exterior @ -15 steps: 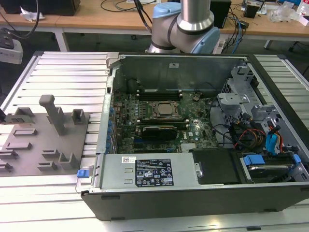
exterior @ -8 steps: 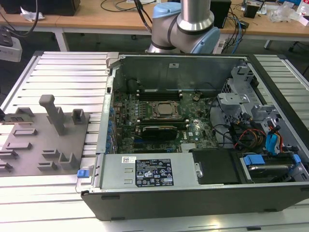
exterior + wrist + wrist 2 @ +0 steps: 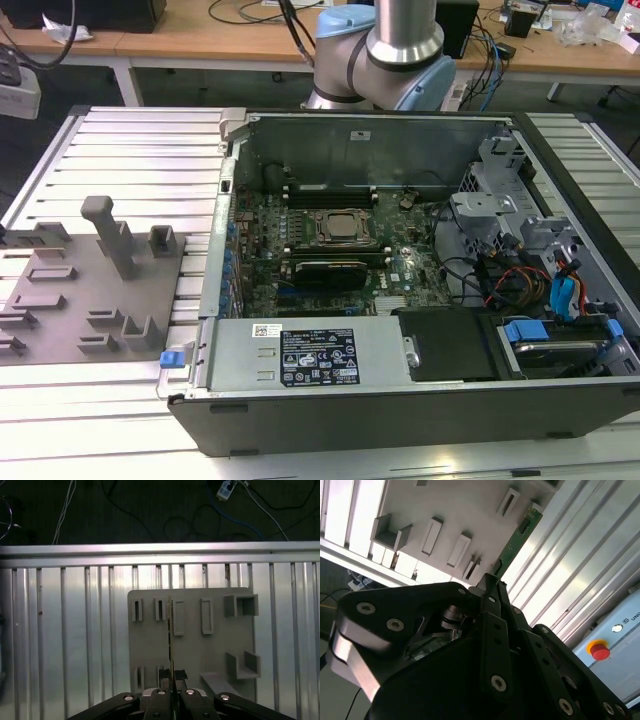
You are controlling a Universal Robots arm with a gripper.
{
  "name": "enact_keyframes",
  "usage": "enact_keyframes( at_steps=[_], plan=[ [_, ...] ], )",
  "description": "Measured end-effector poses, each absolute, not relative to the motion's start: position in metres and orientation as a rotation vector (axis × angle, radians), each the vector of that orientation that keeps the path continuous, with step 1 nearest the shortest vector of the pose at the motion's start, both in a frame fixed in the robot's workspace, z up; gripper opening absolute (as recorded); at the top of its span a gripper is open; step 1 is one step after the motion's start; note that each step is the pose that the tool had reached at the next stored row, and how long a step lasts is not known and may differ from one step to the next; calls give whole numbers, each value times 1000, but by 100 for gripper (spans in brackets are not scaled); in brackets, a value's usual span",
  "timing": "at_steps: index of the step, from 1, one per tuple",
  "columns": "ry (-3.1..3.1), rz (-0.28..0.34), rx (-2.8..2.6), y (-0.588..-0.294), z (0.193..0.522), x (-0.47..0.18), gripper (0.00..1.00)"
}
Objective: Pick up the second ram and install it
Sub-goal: 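Pick up the second ram and move it above second insertion slot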
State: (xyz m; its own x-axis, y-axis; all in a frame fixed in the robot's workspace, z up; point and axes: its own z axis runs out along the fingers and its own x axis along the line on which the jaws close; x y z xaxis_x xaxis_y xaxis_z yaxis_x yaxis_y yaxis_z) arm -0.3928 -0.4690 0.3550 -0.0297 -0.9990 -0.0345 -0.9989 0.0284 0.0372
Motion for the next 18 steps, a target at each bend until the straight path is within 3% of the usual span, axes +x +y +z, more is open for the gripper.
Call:
enact_keyframes(
  at_steps=[18],
  plan=[
    [-2252,-80,2187,-469,381,-393,13]
  ],
)
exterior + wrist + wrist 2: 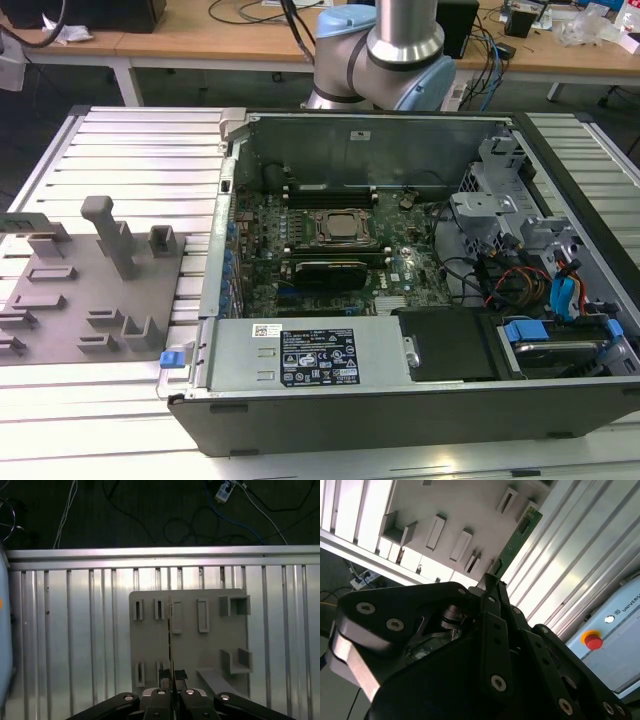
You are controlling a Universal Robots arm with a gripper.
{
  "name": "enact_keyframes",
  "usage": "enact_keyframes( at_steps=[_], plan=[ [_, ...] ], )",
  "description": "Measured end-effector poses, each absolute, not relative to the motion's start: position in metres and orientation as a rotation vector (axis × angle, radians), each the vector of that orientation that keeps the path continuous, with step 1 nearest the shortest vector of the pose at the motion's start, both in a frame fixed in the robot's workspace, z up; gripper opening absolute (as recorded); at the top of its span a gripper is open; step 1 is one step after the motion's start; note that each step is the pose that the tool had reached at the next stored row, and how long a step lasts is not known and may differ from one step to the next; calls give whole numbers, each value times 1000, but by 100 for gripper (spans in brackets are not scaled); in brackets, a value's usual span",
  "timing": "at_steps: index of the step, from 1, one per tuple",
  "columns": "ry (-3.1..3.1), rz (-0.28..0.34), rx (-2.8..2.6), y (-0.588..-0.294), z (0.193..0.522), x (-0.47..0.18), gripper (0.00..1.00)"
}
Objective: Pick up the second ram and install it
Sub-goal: 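Pick up the second ram and move it above second insertion slot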
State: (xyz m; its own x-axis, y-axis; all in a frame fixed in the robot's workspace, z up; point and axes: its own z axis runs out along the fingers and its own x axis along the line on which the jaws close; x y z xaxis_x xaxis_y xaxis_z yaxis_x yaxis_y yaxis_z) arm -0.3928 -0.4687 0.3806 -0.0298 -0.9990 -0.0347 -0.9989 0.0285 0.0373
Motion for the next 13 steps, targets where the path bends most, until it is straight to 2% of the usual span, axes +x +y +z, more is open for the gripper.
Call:
enact_keyframes(
  at_steps=[5,13],
  plan=[
    [-2252,-80,2188,-466,389,-393,13],
    [-2252,-80,2187,-429,395,-392,13]
  ],
)
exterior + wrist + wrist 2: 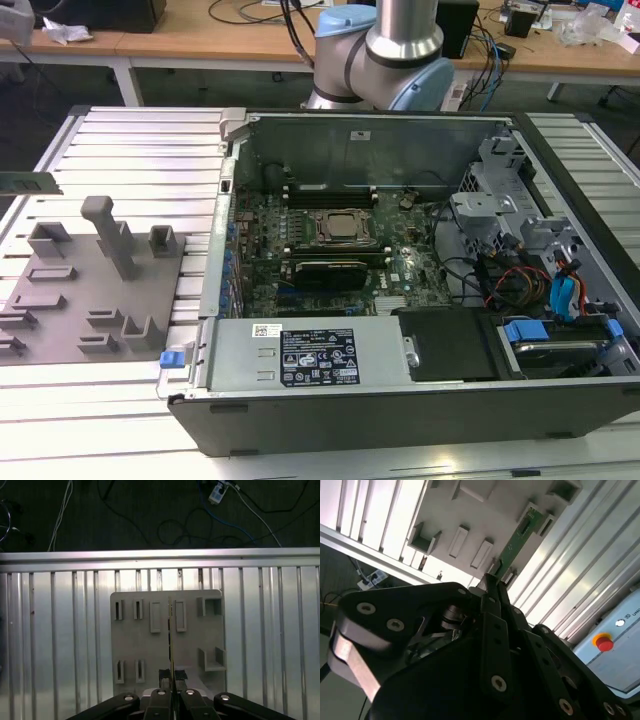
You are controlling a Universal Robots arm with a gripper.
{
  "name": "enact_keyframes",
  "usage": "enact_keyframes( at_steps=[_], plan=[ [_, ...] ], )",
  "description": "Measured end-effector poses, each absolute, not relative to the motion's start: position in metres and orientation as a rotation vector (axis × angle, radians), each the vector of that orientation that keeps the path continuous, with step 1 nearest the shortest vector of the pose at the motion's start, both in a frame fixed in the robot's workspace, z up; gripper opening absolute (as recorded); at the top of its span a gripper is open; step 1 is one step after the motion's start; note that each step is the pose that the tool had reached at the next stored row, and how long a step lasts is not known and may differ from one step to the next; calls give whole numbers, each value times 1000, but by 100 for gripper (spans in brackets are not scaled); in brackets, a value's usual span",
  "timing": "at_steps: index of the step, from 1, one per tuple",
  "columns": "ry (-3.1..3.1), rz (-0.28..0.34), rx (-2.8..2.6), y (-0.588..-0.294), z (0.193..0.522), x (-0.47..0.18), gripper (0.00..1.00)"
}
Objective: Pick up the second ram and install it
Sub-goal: 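Pick up the second ram and move it above second insertion slot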
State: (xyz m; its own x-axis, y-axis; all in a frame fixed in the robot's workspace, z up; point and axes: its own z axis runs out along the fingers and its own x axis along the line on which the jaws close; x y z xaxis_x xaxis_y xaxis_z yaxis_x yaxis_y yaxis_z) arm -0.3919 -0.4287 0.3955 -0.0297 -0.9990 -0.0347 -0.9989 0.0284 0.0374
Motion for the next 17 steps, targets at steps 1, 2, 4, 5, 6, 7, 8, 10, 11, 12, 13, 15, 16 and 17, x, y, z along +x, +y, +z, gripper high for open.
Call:
enact_keyframes(
  at_steps=[1,2,4,5,6,7,8,10,11,12,13,15,16,17],
  plan=[
    [-2252,-80,2187,-424,397,-391,13],
    [-2252,-80,2187,-421,398,-391,13],
    [-2252,-81,2187,-417,400,-391,13],
    [-2252,-80,2187,-416,401,-391,13],
    [-2252,-80,2187,-415,404,-391,13],
    [-2252,-80,2188,-414,408,-391,13],
    [-2251,-80,2188,-414,411,-391,13],
    [-2252,-80,2188,-414,412,-391,13],
    [-2252,-80,2188,-414,412,-391,13],
    [-2252,-80,2188,-414,412,-391,13],
    [-2252,-80,2187,-414,412,-391,13],
    [-2252,-80,2187,-414,412,-384,13],
    [-2252,-80,2187,-414,412,-380,13],
    [-2252,-80,2187,-414,412,-375,13]
  ],
)
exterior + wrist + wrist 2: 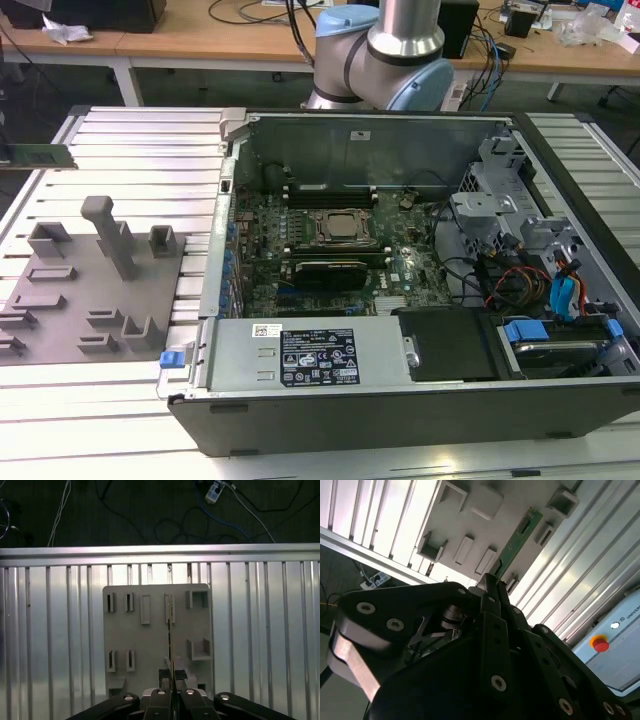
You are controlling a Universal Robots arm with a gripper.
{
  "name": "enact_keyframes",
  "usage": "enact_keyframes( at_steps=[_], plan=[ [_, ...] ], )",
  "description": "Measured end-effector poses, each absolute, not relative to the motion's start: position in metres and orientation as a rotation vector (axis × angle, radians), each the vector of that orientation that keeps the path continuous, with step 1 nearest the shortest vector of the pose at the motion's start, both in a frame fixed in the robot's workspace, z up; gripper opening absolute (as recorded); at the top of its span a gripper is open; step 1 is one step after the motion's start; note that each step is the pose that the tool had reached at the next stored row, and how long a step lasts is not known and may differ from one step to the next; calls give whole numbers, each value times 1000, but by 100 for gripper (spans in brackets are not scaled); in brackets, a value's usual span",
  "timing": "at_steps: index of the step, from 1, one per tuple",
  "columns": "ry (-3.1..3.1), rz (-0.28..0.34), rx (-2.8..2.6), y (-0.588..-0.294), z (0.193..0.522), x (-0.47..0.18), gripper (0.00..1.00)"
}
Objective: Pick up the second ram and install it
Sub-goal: 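Pick up the second ram and move it above second insertion slot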
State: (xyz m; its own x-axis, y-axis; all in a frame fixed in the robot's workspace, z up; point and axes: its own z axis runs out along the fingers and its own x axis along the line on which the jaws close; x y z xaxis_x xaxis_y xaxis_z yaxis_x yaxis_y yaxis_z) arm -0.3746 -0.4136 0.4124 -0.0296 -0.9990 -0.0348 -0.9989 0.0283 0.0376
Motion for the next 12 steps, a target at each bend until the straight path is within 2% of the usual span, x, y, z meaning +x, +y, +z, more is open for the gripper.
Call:
enact_keyframes(
  at_steps=[12],
  plan=[
    [-2251,-81,2187,-411,412,-318,13]
  ],
)
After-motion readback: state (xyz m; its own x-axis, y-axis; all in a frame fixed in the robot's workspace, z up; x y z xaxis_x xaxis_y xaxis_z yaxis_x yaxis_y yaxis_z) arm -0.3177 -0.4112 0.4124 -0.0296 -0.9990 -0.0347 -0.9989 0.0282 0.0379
